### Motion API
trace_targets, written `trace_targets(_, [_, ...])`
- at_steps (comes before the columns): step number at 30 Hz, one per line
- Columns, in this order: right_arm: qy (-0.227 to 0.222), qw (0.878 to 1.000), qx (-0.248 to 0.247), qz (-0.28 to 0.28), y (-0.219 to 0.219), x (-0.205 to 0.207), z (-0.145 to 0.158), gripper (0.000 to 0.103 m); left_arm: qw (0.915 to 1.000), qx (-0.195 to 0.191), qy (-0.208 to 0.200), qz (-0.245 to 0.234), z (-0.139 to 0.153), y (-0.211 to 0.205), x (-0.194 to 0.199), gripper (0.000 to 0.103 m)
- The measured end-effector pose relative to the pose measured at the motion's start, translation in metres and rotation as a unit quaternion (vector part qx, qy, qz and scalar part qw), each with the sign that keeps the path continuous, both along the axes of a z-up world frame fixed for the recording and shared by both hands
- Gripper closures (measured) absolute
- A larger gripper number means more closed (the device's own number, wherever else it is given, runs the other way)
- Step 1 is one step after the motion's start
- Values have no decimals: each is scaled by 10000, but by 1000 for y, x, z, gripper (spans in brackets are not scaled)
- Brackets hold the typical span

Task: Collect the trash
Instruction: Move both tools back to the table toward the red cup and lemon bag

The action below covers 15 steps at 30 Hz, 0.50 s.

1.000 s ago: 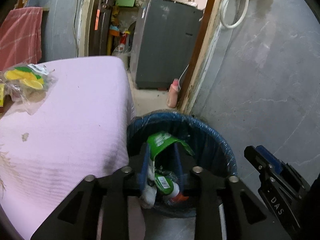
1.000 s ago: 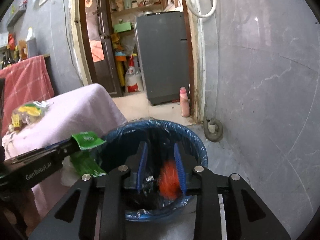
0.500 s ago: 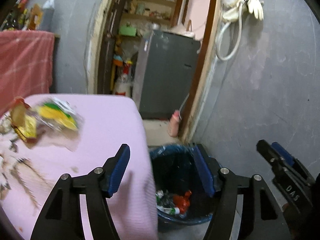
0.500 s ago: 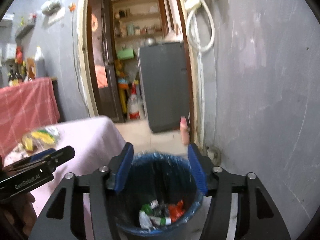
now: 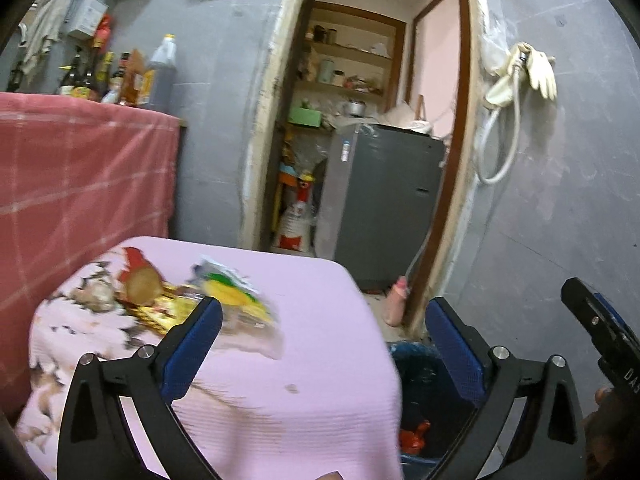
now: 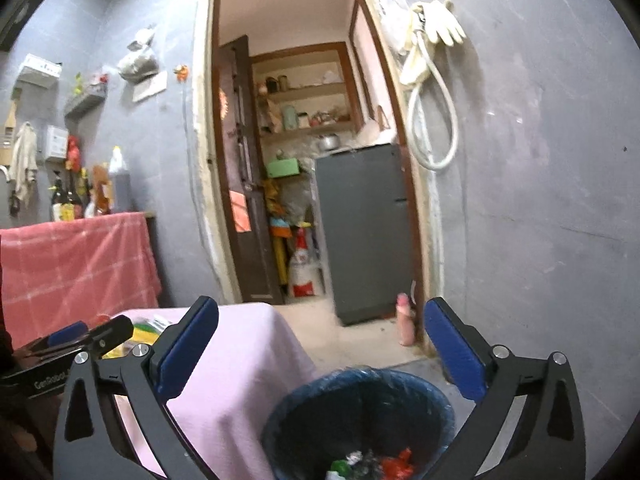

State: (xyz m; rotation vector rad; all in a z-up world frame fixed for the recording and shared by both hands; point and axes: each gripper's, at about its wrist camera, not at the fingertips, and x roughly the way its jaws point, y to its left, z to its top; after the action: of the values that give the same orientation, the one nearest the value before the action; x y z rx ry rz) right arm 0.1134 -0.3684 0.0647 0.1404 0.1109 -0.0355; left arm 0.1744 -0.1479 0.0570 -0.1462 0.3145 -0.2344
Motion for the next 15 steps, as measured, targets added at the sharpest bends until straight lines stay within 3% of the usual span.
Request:
trace_targets(7, [-110,9995,-120,281,35,8,5,0,9988,64,-97,473,0,50,-14,3])
trace_targets(15, [-5,9976,-199,671,76,31,5,0,9942,95,193,1058,-21,111,-13,3])
